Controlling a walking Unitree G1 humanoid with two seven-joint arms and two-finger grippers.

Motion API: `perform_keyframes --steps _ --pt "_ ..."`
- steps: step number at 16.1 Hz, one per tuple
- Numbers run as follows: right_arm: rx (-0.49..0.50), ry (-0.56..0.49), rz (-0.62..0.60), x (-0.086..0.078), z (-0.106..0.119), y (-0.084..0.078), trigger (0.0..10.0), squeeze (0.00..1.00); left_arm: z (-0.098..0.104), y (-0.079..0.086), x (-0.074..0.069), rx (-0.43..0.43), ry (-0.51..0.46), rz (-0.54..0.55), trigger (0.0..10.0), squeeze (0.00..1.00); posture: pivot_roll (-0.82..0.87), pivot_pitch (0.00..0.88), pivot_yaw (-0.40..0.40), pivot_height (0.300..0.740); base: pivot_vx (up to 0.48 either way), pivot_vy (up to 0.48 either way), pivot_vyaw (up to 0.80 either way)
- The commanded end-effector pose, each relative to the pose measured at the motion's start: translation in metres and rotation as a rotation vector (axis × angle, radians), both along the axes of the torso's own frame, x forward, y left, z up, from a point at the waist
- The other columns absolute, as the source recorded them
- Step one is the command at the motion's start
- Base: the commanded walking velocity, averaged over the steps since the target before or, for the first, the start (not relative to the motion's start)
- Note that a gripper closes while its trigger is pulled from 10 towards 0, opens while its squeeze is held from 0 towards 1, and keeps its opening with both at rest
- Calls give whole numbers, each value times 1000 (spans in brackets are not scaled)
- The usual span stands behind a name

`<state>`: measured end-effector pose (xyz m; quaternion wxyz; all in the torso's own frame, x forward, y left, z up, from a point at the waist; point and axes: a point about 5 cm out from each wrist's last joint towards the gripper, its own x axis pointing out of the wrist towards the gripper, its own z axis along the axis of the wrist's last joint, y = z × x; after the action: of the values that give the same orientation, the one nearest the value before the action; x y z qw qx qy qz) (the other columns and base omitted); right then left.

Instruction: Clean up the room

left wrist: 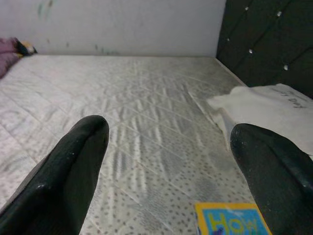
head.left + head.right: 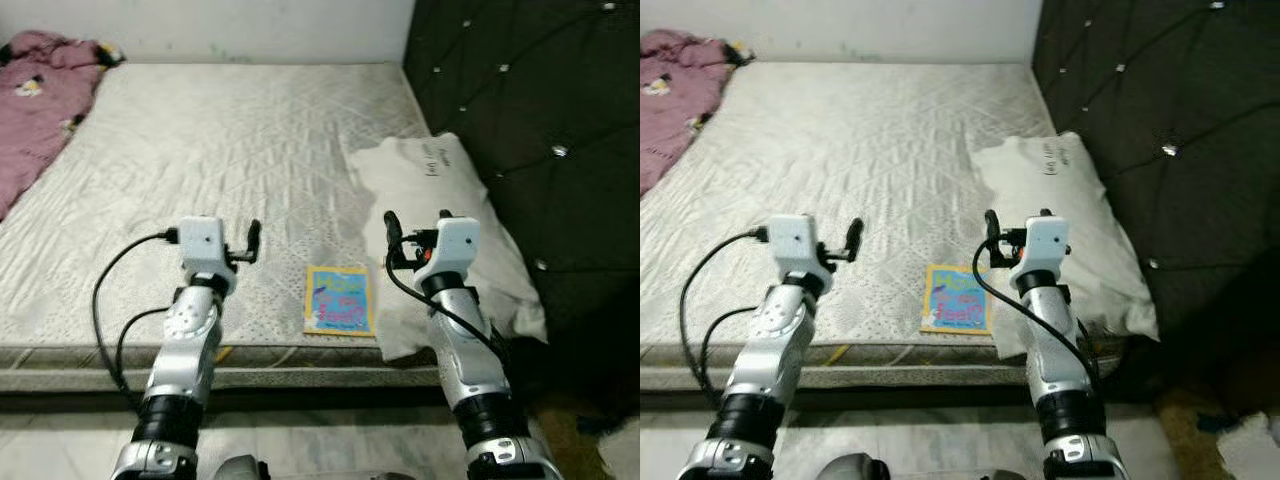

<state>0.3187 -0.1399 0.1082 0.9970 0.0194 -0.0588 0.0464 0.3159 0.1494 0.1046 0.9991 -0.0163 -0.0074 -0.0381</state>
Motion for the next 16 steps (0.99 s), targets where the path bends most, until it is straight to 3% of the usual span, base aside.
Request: perform_keyframes --steps 1,8,16 --pt "-3 9 2 -1 -1 -1 10000 0 3 0 0 -7 -6 -5 10000 0 -15 116 13 740 0 0 -800" --pt "-12 11 34 4 5 7 10000 0 7 -5 2 -51 -7 -21 10000 0 -21 125 5 740 0 0 -134" --pt "-32 26 25 4 2 0 10000 0 7 -8 5 -93 1 -24 10000 0 -32 119 -2 740 0 357 0"
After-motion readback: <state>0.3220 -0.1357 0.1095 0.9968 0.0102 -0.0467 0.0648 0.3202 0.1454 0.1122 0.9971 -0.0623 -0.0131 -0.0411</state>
